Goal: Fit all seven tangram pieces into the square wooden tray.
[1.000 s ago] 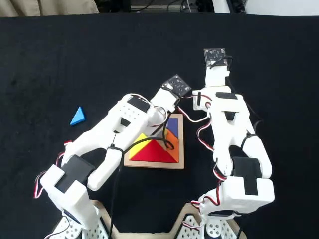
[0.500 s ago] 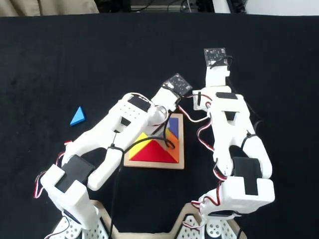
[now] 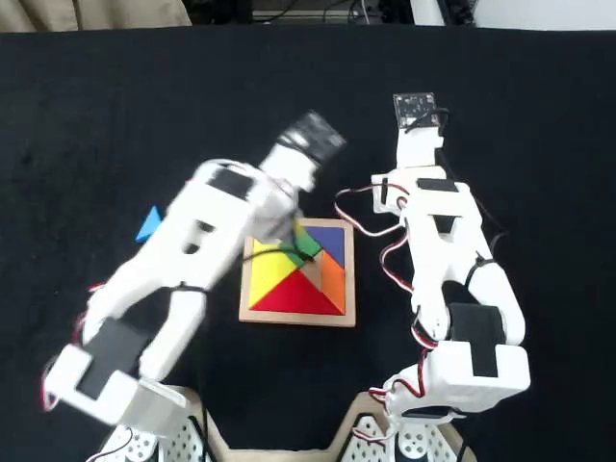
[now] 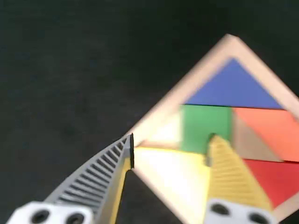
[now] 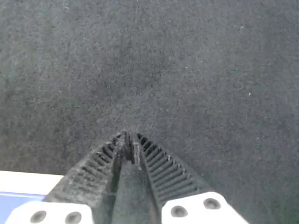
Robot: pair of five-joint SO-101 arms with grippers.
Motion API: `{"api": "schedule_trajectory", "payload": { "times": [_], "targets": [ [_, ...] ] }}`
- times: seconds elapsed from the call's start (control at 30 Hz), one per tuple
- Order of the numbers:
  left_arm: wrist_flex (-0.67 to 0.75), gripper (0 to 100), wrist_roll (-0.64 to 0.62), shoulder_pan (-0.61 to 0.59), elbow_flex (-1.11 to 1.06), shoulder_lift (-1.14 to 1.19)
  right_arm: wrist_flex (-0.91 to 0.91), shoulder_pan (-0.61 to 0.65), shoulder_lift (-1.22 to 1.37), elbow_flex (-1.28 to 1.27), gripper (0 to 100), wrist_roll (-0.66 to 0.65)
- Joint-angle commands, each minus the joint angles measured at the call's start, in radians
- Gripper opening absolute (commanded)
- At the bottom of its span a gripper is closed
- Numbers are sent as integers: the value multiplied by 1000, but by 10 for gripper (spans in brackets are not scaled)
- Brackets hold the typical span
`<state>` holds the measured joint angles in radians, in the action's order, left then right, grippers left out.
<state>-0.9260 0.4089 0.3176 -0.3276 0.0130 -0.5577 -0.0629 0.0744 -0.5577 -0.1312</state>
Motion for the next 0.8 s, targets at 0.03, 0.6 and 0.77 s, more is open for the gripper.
{"api": "schedule_trajectory", "payload": {
  "times": [0.03, 0.6, 0.77],
  "targets": [
    [-100, 92, 5, -260, 47, -195, 17, -9, -8, 24, 11, -8],
    [-170, 305, 3, -545, 22, 9, 17, -3, -7, 22, 11, -8],
    [-58, 307, 3, -578, 24, 100, 17, -3, -7, 21, 11, -8]
  ]
}}
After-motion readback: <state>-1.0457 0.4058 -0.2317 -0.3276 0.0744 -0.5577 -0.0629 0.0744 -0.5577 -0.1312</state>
